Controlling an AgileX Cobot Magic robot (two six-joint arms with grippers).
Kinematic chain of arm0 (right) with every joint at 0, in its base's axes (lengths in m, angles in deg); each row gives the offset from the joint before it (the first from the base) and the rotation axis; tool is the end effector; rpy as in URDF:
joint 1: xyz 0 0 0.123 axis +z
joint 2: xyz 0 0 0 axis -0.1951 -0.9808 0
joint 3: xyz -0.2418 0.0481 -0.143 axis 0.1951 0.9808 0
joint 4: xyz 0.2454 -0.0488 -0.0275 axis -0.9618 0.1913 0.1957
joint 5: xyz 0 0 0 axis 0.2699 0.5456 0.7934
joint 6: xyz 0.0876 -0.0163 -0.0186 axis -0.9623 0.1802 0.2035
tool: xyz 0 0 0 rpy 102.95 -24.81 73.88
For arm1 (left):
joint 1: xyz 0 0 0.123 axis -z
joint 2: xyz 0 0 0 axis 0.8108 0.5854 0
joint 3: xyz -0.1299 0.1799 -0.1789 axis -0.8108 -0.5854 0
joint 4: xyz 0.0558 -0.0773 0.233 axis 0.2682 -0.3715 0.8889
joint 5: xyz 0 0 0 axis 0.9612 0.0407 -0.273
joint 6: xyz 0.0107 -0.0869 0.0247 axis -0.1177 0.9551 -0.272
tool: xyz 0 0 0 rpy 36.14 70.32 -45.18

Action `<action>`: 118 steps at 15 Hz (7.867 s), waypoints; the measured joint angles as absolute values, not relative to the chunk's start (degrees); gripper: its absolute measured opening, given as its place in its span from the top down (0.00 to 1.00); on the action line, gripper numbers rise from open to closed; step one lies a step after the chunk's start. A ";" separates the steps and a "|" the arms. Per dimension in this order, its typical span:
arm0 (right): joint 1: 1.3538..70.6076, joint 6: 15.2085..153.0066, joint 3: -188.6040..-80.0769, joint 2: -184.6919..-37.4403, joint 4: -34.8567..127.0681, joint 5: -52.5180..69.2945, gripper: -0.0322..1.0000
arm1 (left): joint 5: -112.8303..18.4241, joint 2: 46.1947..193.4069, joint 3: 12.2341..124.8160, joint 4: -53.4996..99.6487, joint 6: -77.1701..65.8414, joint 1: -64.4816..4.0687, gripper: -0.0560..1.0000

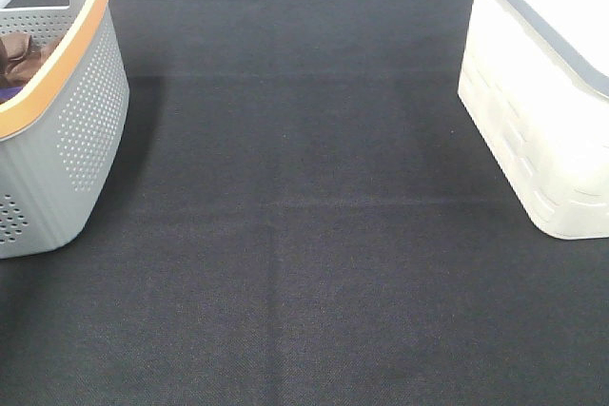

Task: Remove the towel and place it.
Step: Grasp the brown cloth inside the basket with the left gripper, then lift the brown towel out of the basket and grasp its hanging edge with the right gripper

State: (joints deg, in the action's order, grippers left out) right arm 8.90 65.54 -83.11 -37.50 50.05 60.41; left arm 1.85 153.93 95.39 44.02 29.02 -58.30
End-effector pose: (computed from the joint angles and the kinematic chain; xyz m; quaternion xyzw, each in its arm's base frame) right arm -0.0067 0.0058 0.2781 -0.0161 0.8514 0.0041 0.5243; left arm 0.4273 0.0403 0.3537 -0.0204 0.9339 0.0730 0.3495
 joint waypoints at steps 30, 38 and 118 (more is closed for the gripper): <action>15.26 96.25 -88.84 -69.70 12.98 46.61 0.37 | -21.12 138.75 101.64 40.87 28.97 -24.61 0.94; 33.83 96.83 -108.67 -92.85 30.45 40.07 0.37 | -23.99 139.89 101.64 39.04 28.91 -19.22 0.94; 58.58 102.96 -109.47 -121.84 4.84 -6.79 0.17 | -10.46 136.97 101.70 53.70 27.88 -13.49 0.94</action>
